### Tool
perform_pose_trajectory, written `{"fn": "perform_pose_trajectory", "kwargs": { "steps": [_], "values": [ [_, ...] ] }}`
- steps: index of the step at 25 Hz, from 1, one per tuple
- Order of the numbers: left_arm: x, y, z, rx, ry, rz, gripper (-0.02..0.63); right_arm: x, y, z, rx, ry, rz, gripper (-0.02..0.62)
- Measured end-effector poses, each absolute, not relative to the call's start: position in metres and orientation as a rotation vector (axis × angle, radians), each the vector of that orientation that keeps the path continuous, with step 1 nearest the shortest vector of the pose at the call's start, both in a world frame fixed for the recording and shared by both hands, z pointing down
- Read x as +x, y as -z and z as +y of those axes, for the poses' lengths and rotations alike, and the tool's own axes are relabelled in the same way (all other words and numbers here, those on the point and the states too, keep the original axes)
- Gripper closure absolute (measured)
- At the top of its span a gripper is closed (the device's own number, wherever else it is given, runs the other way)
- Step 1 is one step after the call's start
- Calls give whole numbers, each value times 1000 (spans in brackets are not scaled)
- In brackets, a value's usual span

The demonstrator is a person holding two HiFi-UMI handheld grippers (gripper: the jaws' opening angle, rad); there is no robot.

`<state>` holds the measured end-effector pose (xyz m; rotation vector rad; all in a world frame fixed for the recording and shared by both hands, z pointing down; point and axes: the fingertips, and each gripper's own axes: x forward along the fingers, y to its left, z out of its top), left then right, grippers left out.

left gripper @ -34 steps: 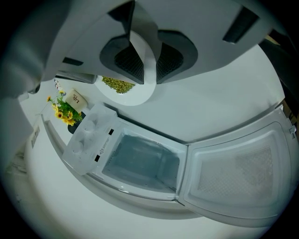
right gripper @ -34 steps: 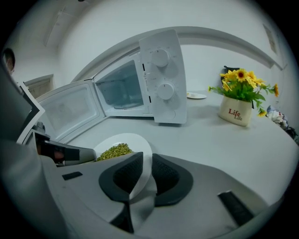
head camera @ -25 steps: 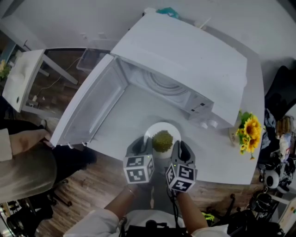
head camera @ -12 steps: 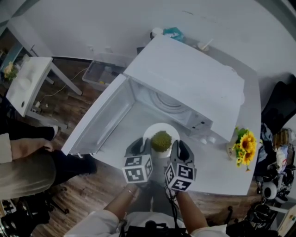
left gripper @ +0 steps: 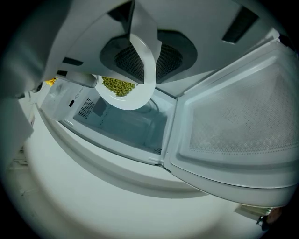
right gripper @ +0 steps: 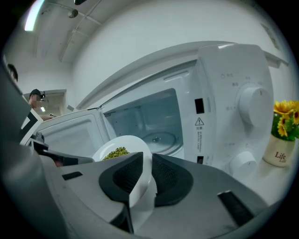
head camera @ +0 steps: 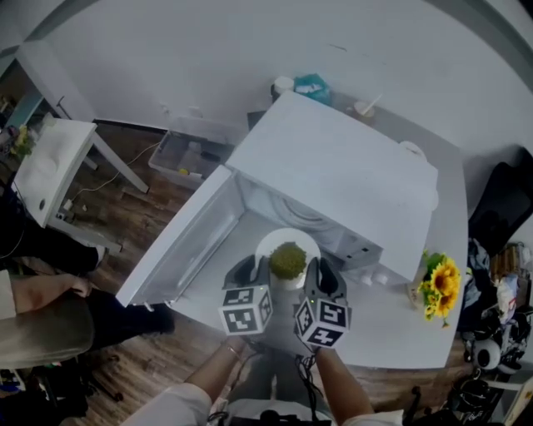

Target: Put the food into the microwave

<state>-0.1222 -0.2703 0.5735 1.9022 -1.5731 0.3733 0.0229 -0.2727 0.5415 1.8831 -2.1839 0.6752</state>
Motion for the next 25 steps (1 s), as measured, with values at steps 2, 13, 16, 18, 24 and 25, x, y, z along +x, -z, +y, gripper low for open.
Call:
{"fn": "perform_pose_trajectory", "kwargs": {
  "steps": [2,13,16,18,24,25],
  "values": [
    [-124,-571,-285,1925,-371,-1576,520,22,-537,-287,1908,-651,-2193,528],
    [-127,-564,-363,2023,-308,-1574,520,18,-541,-345,2015,-553,-2195,528],
    [-122,-567,-381,2047,-294,-1563,520,22,-544,-356,2059,-543,-2174,528],
    [-118,-569,-392,2066,-284,-1556,520,25,-547,-365,2089,-533,-2158,528],
    [-108,-580,-412,2097,-246,-1528,520,35,-554,-384,2151,-494,-2109,528],
    [-106,-581,-415,2101,-244,-1524,520,36,-555,-387,2161,-493,-2098,528]
  ]
}}
